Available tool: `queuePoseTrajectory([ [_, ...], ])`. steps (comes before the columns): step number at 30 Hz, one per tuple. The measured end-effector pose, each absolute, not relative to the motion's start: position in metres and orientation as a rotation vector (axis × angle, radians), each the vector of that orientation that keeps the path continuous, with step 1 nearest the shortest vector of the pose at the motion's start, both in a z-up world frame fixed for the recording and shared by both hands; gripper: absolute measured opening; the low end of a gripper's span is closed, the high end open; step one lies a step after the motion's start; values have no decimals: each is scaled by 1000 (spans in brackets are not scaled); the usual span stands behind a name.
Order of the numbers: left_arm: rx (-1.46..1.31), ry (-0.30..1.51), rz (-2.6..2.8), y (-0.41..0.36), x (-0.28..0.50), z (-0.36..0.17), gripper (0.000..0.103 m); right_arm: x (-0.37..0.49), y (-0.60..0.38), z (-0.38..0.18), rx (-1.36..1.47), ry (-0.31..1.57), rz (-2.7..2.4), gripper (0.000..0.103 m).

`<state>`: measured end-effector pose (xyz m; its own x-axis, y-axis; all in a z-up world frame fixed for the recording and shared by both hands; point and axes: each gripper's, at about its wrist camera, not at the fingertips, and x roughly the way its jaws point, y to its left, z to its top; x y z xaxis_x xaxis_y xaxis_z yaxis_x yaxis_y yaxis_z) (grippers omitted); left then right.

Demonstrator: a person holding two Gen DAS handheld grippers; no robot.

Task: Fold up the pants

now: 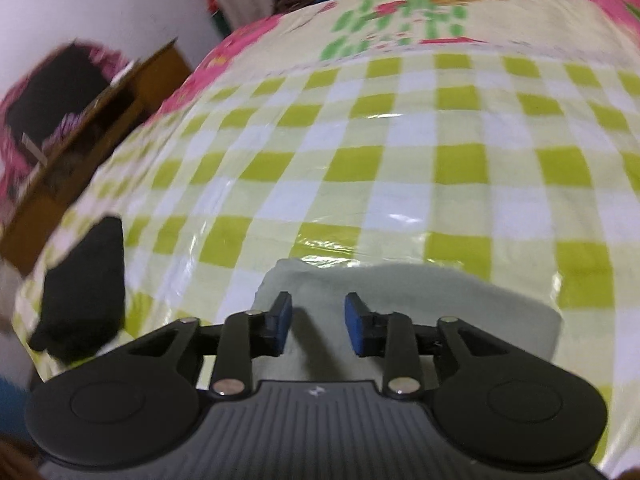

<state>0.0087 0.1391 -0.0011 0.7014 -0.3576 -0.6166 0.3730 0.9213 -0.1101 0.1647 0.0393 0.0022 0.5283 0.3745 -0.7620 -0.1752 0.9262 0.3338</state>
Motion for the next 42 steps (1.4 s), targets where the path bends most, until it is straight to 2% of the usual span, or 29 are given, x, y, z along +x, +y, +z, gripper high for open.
queuePoseTrajectory([
  [5, -50, 737, -371, 155, 18, -4, 84, 165, 60, -12, 104, 1000, 380, 38],
  [9, -101, 770, -337, 164, 24, -9, 84, 163, 66, -1, 49, 957, 411, 50],
  [11, -108, 780, -333, 165, 23, -11, 84, 168, 71, -3, 42, 974, 404, 51],
  [13, -101, 783, -328, 162, 19, -12, 82, 172, 76, -8, 38, 986, 398, 51],
  [14, -96, 778, -323, 162, 20, -11, 77, 172, 78, -9, 35, 979, 394, 51],
  [15, -93, 772, -315, 162, 19, -10, 68, 174, 79, -11, 31, 973, 388, 36],
  [16, -89, 769, -308, 163, 19, -10, 64, 177, 81, -12, 37, 981, 394, 20],
  [17, -89, 767, -306, 165, 18, -9, 57, 178, 82, -11, 47, 986, 394, 19],
  [19, -100, 765, -302, 169, 20, -9, 47, 180, 87, -4, 43, 973, 411, 8],
  [21, -124, 765, -296, 176, 21, -6, 40, 180, 91, 4, 55, 960, 435, 6],
  [26, -121, 772, -279, 182, 23, -6, 39, 186, 99, -8, 59, 964, 435, 6],
  [29, -149, 800, -277, 186, 24, -11, 43, 184, 100, -15, 77, 979, 448, 14],
  [31, -178, 809, -272, 191, 24, -11, 48, 176, 94, -3, 118, 941, 477, 25],
  [33, -191, 818, -264, 195, 23, -10, 51, 164, 80, 14, 169, 890, 486, 26],
  [35, -179, 816, -254, 196, 21, -6, 51, 146, 56, 29, 213, 836, 485, 35],
  [36, -161, 813, -246, 196, 20, -4, 52, 137, 43, 33, 230, 818, 471, 45],
  [37, -142, 809, -239, 195, 19, -2, 52, 126, 27, 36, 245, 802, 451, 48],
  [42, -75, 774, -215, 186, 16, 12, 52, 84, -45, 17, 338, 830, 292, 50],
])
